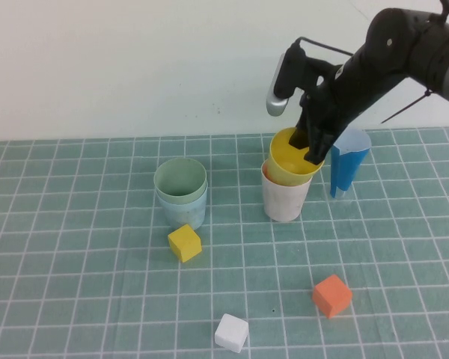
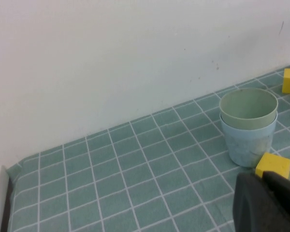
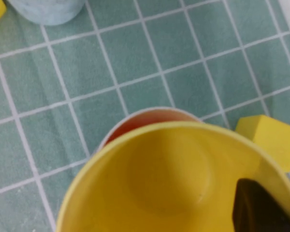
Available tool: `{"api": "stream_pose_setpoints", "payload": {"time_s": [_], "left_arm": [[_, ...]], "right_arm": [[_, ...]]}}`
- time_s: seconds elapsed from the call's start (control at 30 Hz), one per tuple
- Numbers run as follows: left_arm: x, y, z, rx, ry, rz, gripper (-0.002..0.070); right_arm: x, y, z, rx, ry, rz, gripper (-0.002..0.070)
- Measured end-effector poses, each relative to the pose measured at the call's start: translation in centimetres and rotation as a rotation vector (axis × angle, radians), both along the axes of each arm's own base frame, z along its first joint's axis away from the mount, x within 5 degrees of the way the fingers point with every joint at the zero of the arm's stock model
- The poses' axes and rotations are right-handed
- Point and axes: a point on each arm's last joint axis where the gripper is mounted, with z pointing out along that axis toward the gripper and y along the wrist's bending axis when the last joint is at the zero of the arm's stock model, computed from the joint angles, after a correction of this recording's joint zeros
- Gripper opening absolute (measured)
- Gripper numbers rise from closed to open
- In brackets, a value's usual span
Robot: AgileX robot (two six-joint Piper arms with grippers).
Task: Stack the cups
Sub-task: Place the yellow cup on the pink cup, then pick up the pink cup
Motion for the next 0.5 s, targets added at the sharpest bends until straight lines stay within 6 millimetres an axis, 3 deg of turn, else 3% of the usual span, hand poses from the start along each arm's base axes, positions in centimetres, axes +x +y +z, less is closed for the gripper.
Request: {"api": "stream_pose_setpoints", "payload": {"time_s": [0.13, 0.5], "left_arm": [[0.10, -0.05, -0.44, -0.005, -0.017, -0.003, -0.0001], [0.16, -0.09, -0.53, -0.012, -0.043, -0.005, -0.0001]], "right_arm": [[0.08, 0.05, -0.70, -0.007, 0.023, 0.001, 0.0065], [-0.34, 0.22, -0.43, 0.010, 0.072, 0.013, 0.0275]]}}
